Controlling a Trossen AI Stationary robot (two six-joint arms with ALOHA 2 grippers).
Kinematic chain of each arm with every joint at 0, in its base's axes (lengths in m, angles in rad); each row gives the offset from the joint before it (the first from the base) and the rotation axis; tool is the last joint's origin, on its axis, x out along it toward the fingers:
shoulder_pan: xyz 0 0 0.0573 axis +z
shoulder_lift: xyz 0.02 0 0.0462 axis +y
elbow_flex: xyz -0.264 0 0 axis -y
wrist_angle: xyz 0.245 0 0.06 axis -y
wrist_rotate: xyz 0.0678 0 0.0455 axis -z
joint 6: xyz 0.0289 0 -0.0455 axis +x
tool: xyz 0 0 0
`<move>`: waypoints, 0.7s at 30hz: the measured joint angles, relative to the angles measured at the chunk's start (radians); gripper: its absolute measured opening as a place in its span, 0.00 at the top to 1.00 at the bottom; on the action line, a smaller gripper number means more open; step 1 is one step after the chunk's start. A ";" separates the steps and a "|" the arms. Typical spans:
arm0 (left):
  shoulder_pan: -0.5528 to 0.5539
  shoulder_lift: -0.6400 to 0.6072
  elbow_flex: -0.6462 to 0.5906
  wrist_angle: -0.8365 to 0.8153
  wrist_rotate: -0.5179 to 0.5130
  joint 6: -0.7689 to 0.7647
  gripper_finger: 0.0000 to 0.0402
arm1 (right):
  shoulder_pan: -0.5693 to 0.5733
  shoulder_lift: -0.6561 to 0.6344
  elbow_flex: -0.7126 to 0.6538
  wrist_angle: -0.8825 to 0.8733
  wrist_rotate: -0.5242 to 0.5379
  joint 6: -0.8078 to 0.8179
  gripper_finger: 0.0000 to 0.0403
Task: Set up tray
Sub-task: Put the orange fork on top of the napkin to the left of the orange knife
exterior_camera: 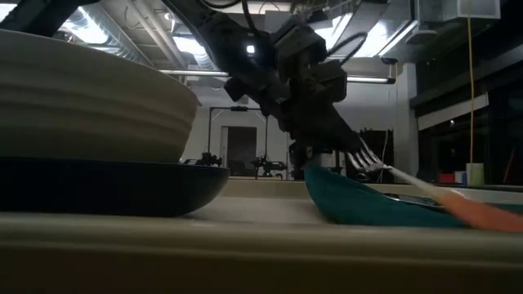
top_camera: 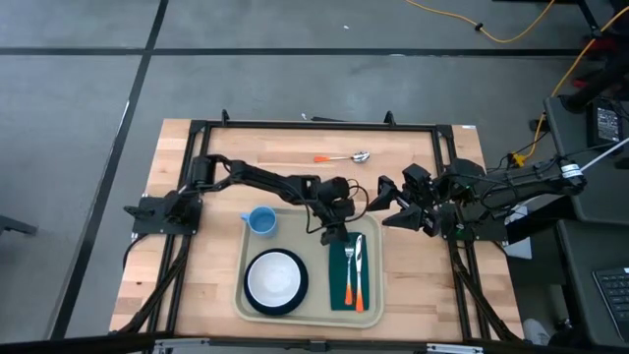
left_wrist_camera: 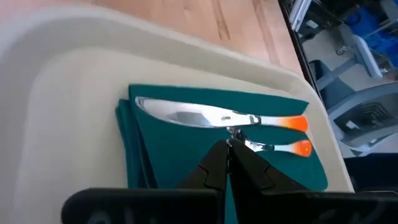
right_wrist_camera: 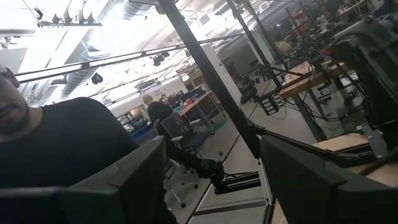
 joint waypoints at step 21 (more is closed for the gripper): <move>0.000 0.019 -0.001 0.011 -0.005 -0.004 1.00 | 0.000 0.000 0.000 -0.002 0.000 0.003 0.33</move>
